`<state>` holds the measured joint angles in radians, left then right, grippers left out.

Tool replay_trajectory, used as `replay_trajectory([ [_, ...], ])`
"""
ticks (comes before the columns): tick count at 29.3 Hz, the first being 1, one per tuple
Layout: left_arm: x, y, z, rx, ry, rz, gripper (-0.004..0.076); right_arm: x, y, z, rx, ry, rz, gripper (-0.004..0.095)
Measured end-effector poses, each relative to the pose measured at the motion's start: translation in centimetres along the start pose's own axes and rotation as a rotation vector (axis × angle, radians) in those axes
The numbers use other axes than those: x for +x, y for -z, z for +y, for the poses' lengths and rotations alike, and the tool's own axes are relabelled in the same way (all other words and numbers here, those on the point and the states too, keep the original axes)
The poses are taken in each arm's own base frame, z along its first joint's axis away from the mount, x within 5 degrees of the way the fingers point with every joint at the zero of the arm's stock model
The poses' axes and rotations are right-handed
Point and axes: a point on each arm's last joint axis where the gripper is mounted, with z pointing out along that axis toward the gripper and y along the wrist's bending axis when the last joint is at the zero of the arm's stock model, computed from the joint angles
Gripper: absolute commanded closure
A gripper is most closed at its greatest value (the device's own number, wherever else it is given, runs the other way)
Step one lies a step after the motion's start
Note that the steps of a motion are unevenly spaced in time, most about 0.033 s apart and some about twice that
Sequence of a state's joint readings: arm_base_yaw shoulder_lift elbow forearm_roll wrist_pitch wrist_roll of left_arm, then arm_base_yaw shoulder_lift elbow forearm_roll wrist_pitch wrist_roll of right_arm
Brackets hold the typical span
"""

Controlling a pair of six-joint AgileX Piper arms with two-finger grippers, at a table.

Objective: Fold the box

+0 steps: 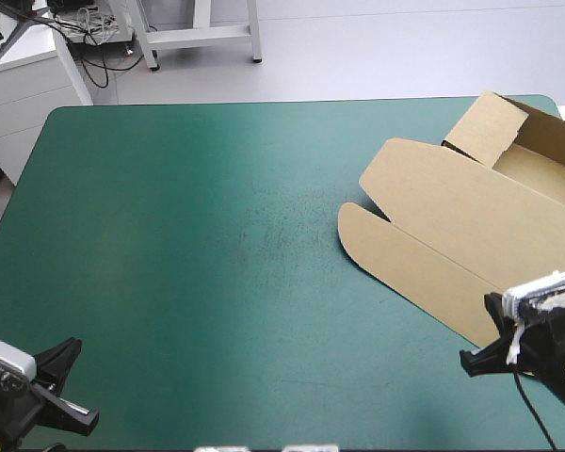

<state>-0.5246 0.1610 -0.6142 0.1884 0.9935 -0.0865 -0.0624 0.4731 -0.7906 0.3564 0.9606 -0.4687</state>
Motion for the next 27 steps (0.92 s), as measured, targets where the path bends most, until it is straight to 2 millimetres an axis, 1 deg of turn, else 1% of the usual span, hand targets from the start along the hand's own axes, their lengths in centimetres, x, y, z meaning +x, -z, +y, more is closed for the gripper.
replay_trajectory([
  [2, 0.7, 0.5, 0.0, 0.01, 0.012, -0.044, 0.0727, 1.3, 0.5, 0.5, 0.008, 0.017, -0.025, 0.0928],
  [4, 1.4, 1.2, 0.1, 0.01, 0.018, -0.092, 0.0727, 3.3, 0.9, 1.1, 0.019, 0.027, -0.052, 0.0928],
  [7, 2.1, 1.5, 0.1, 0.006, 0.021, -0.125, 0.0727, 4.9, 1.2, 1.6, 0.034, 0.032, -0.09, 0.0928],
  [11, 3.0, 0.9, 0.0, 0.005, 0.017, -0.106, 0.0727, 6.9, 1.2, 2.0, 0.057, 0.01, -0.143, 0.0928],
  [15, 3.3, 0.5, -0.1, 0.006, 0.015, -0.086, 0.0727, 8.6, 1.3, 2.0, 0.112, -0.036, -0.194, 0.0928],
  [20, 3.5, 0.3, -0.1, 0.008, 0.015, -0.077, 0.0727, 9.5, 1.5, 1.7, 0.171, -0.093, -0.213, 0.0928],
  [27, 3.5, 0.2, -0.1, 0.008, 0.015, -0.073, 0.0727, 9.6, 1.4, 1.6, 0.184, -0.12, -0.21, 0.0928],
])
